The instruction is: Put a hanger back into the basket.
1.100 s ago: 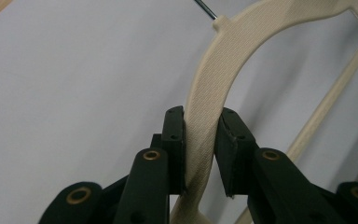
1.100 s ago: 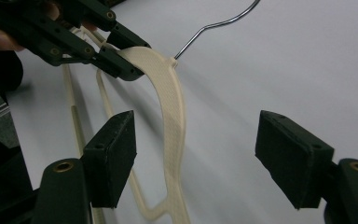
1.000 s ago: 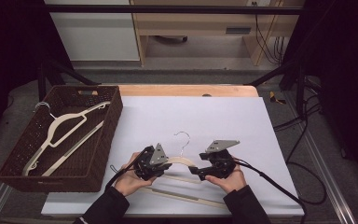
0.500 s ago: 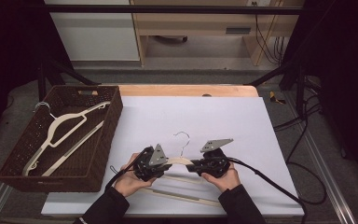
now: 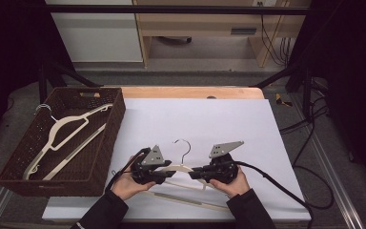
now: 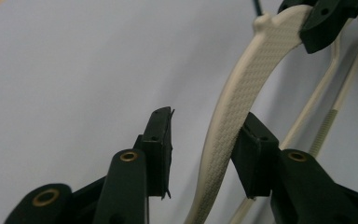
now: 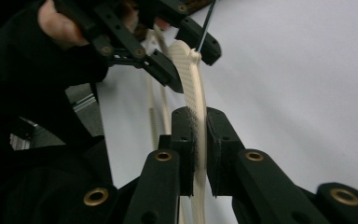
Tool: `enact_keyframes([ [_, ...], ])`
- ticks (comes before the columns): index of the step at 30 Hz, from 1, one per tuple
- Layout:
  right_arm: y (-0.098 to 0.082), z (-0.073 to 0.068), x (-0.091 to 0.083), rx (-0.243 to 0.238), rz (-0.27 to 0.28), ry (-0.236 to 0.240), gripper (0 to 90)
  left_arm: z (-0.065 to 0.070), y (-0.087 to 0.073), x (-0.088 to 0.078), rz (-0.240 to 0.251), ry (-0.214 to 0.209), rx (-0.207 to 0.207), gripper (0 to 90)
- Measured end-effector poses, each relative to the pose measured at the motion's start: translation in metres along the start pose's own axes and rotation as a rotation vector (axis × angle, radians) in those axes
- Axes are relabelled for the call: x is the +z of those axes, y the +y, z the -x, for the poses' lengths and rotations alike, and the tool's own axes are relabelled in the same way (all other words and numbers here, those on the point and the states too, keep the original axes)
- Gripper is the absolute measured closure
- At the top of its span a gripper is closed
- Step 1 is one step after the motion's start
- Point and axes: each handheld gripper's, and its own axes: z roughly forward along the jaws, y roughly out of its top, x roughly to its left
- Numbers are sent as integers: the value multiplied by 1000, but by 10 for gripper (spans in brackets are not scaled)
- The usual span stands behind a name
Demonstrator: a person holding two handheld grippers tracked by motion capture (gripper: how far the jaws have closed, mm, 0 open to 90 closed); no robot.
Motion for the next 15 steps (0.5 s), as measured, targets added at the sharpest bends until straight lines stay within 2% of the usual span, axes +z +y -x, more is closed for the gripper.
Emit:
enact_keyframes([
  [1, 1, -1, -2, -7, 4, 21, 853, -1, 1, -2, -3, -3, 14, 613],
  [2, 1, -2, -3, -8, 8, 25, 858, 1, 1, -2, 11, -5, 5, 626],
  [4, 3, -4, -5, -23, 20, 41, 868, 1, 3, -4, 1, -3, 26, 663],
  [5, 3, -6, -6, -30, 16, 34, 869, 2, 4, -4, 22, -8, 1, 668],
  [7, 5, -9, -7, -54, 15, 30, 869, 1, 5, -8, 11, -10, 21, 677],
  [10, 6, -11, -8, -64, 17, 24, 868, 3, 7, -10, 30, -17, 9, 676],
  [14, 6, -12, -10, -79, 19, 18, 869, 5, 10, -16, 56, -24, 16, 658],
  [15, 6, -12, -10, -80, 21, 16, 869, 6, 11, -18, 49, -24, 24, 657],
])
